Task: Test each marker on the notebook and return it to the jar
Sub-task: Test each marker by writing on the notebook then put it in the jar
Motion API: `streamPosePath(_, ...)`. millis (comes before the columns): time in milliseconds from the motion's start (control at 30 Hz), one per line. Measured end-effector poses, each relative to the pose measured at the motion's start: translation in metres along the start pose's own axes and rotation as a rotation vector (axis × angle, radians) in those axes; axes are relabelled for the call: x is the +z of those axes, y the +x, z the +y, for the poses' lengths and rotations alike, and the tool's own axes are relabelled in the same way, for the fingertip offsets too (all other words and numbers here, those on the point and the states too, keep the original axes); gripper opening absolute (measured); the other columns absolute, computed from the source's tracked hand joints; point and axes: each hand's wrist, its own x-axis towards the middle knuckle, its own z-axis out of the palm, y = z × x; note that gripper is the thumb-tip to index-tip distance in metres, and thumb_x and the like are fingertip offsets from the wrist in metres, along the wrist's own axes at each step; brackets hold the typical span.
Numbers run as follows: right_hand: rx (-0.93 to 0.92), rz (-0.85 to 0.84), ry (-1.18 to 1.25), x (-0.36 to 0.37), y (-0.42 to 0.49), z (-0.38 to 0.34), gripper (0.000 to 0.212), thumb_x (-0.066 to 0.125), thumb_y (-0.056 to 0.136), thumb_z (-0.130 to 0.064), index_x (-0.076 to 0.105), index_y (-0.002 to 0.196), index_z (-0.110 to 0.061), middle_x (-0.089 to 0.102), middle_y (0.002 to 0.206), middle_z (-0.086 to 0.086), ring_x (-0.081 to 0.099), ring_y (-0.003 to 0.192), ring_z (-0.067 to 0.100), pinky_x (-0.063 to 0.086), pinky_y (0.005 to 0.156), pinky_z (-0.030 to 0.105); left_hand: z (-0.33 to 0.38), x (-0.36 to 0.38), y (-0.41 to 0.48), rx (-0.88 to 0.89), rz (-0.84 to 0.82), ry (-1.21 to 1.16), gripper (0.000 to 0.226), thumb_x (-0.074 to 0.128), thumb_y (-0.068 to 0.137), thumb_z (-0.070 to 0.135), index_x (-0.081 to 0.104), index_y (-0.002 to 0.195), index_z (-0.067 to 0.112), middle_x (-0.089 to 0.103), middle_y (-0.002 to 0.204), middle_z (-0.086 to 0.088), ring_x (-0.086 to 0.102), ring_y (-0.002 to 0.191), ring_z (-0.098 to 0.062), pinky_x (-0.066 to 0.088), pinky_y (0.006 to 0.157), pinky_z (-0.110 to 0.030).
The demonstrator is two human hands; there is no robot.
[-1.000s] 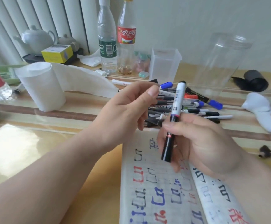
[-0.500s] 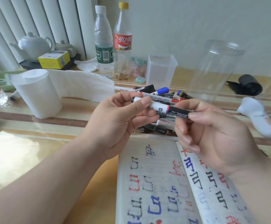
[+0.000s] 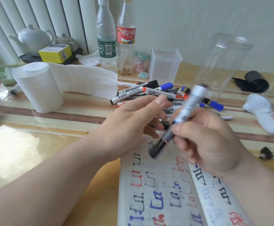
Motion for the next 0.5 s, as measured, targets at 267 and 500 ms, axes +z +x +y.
streamPosePath(267,-0.088,0.106,0.148,0.006,0.002,0.007,0.009,0.063,0.079,-0.019,0.071,0.076,-0.019,0.059,0.058,0.016,0.051,0.045,0.024,0.039,0.038,0.027,0.004,-0.005,-0.004,0.100,-0.083,0.681,0.060,0.029,0.097,0.067,0.043,0.064,0.019,0.031,0.054,0.011,0.033,0.050,-0.008,0.031,0.051,-0.017)
streamPosePath(500,-0.148,0.009,0.063,0.013,0.003,0.008,0.014,0.075,0.081,-0.028,0.078,0.086,-0.016,0.069,0.073,0.017,0.067,0.059,0.028,0.054,0.048,0.031,0.004,-0.017,0.003,0.201,0.060,0.837,0.077,0.022,0.099,0.073,0.035,0.059,0.009,0.029,0.050,0.006,0.031,0.047,-0.011,0.031,0.047,-0.018)
